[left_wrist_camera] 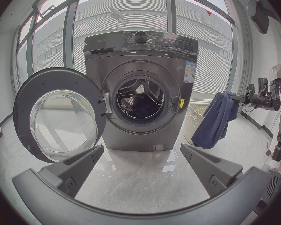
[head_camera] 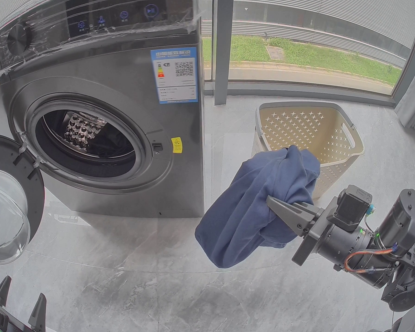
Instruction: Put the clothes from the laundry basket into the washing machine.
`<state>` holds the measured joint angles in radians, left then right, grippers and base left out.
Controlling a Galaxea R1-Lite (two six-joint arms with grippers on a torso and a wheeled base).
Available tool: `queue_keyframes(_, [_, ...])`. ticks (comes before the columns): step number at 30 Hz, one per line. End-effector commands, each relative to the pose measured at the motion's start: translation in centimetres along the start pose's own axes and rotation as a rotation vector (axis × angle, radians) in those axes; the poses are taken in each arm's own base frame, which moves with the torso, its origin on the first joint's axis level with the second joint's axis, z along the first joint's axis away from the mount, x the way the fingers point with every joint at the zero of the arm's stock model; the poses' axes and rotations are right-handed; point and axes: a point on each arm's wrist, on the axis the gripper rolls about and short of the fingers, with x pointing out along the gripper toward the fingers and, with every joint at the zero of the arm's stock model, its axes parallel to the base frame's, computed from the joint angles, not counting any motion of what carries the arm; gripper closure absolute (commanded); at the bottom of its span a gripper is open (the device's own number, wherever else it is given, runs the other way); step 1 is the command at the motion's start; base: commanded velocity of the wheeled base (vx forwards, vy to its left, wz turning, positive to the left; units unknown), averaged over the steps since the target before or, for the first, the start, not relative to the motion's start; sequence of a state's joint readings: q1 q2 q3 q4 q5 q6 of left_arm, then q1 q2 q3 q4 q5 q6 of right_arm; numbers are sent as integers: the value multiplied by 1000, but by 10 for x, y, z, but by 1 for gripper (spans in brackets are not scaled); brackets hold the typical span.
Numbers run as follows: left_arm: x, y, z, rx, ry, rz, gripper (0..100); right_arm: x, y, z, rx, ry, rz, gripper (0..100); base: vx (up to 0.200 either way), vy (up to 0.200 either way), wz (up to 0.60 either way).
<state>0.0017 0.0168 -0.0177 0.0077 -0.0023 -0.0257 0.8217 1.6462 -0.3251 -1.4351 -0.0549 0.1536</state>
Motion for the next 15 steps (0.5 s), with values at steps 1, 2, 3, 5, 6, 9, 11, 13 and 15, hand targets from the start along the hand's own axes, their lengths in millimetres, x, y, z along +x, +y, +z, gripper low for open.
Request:
queue_keyframes(1, [0,0,-4,0,-1,1,0,1,0,-3,1,11,-2,100,0,0,0])
queue_keyframes(2, [0,0,-4,0,-1,1,0,1,0,-3,-1,13,-2,100,0,0,0])
queue_keyframes(3, [0,0,-4,-2,-1,-1,0,0,0,-3,-1,14,-2,100,0,0,0])
queue_keyframes(5, [0,0,-4,-2,-1,-1,0,0,0,-3,-1,14,-2,100,0,0,0])
queue_keyframes(6, [0,0,-4,-2,-1,-1,0,0,0,-3,1,13,-2,100,0,0,0])
queue_keyframes(9, [0,0,-4,-2,-1,-1,0,0,0,-4,0,16,-2,100,-67,0,0])
queue_keyframes(11, [0,0,-4,-2,-1,-1,0,0,0,-4,0,16,-2,100,-200,0,0])
queue_keyframes(13, [0,0,-4,-2,-1,-1,0,0,0,-4,0,16,-2,100,-200,0,0])
queue_keyframes(15, [0,0,-4,-2,-1,-1,0,0,-1,-5,0,20,-3,100,-200,0,0])
